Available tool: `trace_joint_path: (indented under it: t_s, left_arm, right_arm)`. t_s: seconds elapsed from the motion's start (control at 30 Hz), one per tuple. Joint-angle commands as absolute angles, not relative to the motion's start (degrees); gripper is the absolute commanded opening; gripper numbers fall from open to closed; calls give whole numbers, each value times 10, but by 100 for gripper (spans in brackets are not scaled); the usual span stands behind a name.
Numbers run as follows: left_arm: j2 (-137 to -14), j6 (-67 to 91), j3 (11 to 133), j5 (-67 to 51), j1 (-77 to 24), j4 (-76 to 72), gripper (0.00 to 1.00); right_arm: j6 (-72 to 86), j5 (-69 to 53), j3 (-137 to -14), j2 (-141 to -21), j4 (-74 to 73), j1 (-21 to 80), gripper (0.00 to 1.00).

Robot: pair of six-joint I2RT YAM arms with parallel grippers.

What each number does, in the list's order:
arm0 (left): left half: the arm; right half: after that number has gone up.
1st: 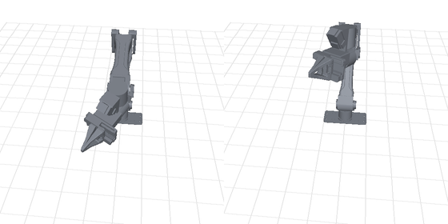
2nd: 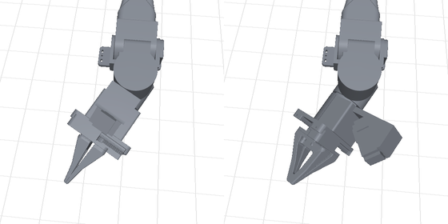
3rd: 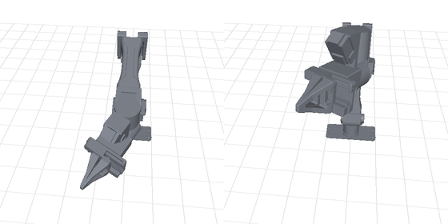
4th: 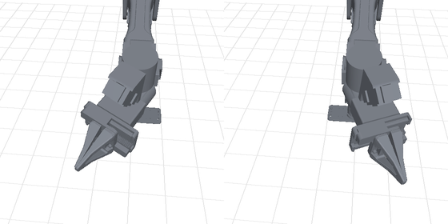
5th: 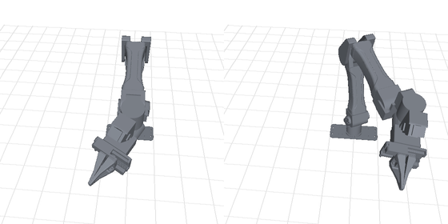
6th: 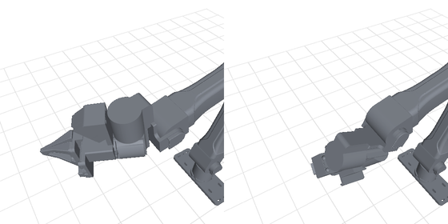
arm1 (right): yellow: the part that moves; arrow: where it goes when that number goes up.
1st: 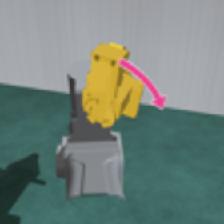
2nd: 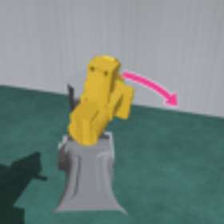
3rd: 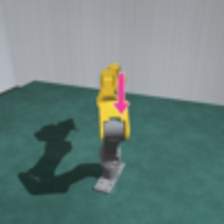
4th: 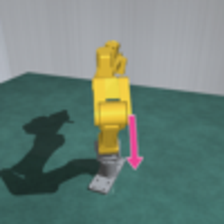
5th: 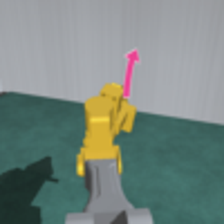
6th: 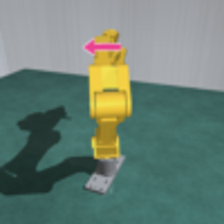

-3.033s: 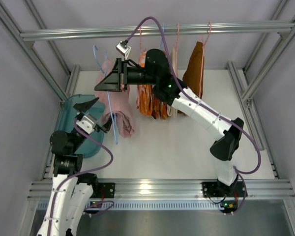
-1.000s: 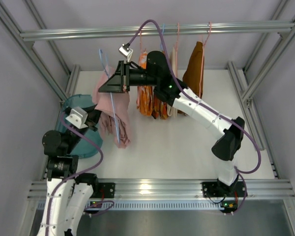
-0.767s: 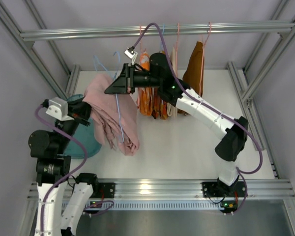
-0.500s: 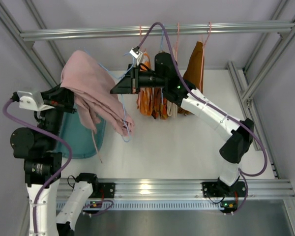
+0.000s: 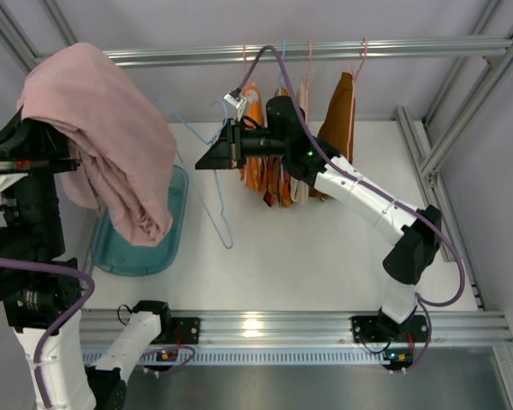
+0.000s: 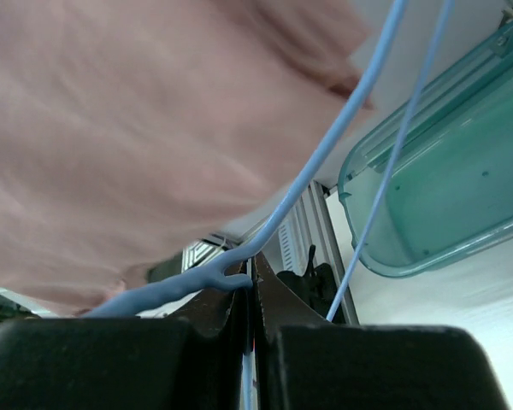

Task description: Remove the trousers from the hanger

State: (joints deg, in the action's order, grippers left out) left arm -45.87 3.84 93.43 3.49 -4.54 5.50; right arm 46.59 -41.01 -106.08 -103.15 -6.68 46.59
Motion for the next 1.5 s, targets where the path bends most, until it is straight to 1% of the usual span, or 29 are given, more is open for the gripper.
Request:
trace_joint_path:
  t_s: [0.0,0.17,0.27,0.43,0.63,0.87,1.07,1.17,1.2,1.3,1.33,1.4,1.43,1.47]
  left_arm:
    - [-475,8,975,47,-44,-25,0]
    - [-479,-39,966,78,-44,-34,0]
    - [-468,-54,922,90,-45,-48,0]
    - [-439,-79,796,108,-45,-111,0]
    - [-423,-87,706,130,-45,-170,0]
    - [-439,-147,605,184,-43,-262,0]
    - [-442,-187,520,187,-33,-314,0]
    - [-434,-220,441,170,-17,-364,0]
    - [-435,-220,424,166,-7,-369,0]
    - [-446,-172,382,129,73,-377,0]
    - [-451,-154,378,100,123,-373,0]
    - [-470,-94,379,64,170,-353,0]
    - [-476,-59,381,22,211,-342,0]
    - [-482,-45,381,-2,230,-335,0]
  right_arm:
    - [446,-401,-1058,-1020,-78,463,0]
    - [445,-400,-1056,-1012,-82,465,0]
    - [445,-401,-1053,-1001,-83,465,0]
    - [411,-397,-1055,-985,-111,465,0]
    - [403,-389,-1029,-962,-127,464,0]
    - [404,-386,-1024,-950,-133,458,0]
    - [409,-388,-1023,-954,-129,457,0]
    - [412,-388,-1023,-955,-125,457,0]
    - [411,-388,-1023,-955,-125,457,0]
    - [411,-388,-1022,-953,-126,457,0]
    - [410,-389,-1021,-951,-126,458,0]
    - [410,-389,-1020,-951,-127,456,0]
    - [410,-389,-1019,-950,-127,457,0]
    - [410,-389,-1019,-951,-127,457,0]
